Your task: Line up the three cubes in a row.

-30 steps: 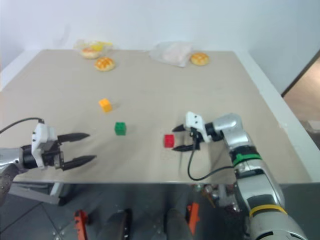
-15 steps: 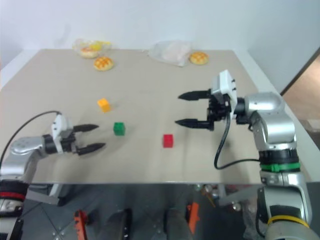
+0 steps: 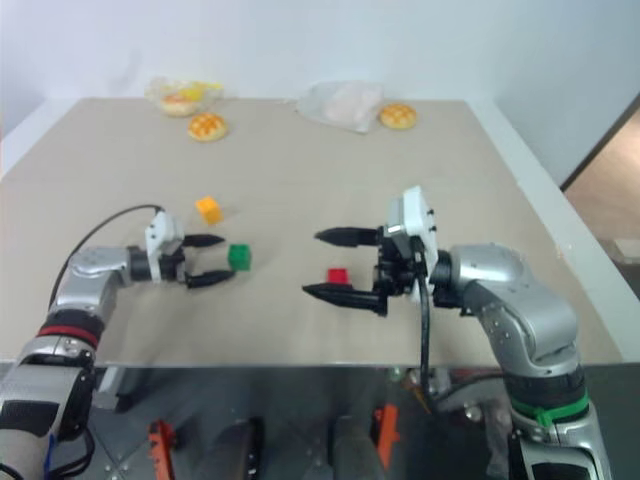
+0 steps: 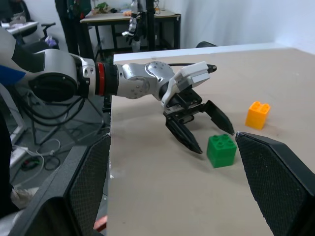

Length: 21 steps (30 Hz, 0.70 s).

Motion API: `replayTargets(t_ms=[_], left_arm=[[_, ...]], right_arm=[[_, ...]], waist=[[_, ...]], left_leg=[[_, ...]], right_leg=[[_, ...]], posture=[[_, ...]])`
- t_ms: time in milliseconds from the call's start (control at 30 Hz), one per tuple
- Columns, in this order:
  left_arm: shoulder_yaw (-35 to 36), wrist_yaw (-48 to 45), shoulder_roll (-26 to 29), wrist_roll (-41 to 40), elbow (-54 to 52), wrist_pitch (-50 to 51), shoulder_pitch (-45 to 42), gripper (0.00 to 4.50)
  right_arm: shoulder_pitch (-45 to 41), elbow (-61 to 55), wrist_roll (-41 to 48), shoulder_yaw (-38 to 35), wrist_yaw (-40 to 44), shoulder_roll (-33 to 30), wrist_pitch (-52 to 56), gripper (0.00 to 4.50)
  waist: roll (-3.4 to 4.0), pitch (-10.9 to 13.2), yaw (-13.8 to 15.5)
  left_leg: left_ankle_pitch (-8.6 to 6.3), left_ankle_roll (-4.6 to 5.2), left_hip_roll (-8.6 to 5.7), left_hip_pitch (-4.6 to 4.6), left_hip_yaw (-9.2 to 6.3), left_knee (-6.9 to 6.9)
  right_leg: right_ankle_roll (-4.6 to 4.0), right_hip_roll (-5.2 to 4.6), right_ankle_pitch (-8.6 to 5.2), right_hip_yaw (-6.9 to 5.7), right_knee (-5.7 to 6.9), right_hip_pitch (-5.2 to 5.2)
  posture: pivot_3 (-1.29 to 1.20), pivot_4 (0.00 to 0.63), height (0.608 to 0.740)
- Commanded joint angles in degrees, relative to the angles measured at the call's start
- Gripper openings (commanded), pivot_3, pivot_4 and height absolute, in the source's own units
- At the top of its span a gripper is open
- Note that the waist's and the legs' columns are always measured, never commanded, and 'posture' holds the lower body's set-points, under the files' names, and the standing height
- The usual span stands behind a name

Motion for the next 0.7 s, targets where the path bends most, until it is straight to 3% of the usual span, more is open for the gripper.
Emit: replayTargets(t_ms=[33,333,533,700], left_arm=[[0.21,-1.37,-0.72,0.72,2.25,-2.04,-2.69,4.24],[0.34,-3.17,-1.95,1.36,4.22,-2.8,-3.99,1.36],[-0.45,-6.44,-1.6,1.47,0.13,-3.21,-3.6,1.28],[-2.66,-9.71,-4.85,-0.28,-9.37,0.09,-2.0,1.28]], right_arm=[[0.95,-2.85,1.65,-1.39,-2.22,0.07,0.06,4.25],[1.39,-2.09,1.19,-1.25,-4.02,-0.46,-0.66,4.27],[1.58,-1.04,0.24,-1.16,-3.95,-0.97,-1.43,4.27],[1.34,0.39,-0.47,-1.58,-3.34,-1.93,-2.34,4.27]], waist=[[-0.01,0.0,-0.01],[-0.01,0.0,-0.05],[-0.01,0.0,-0.05],[-0.01,0.0,0.17]], left_leg=[[0.0,0.0,0.0,-0.02,-0.01,0.03],[0.0,0.0,0.0,-0.07,-0.02,0.08],[0.0,0.0,-0.01,-0.08,-0.02,0.09],[0.0,0.0,-0.02,-0.1,-0.03,0.11]], right_leg=[[0.0,0.0,0.0,0.0,0.0,0.0],[0.01,0.01,0.01,0.0,0.0,-0.01],[0.01,0.0,0.01,0.0,0.0,-0.01],[0.0,-0.01,0.0,0.01,-0.01,0.0]], posture=[[0.0,0.15,0.74],[0.0,0.15,0.74],[0.0,0.15,0.74],[0.0,0.15,0.74]])
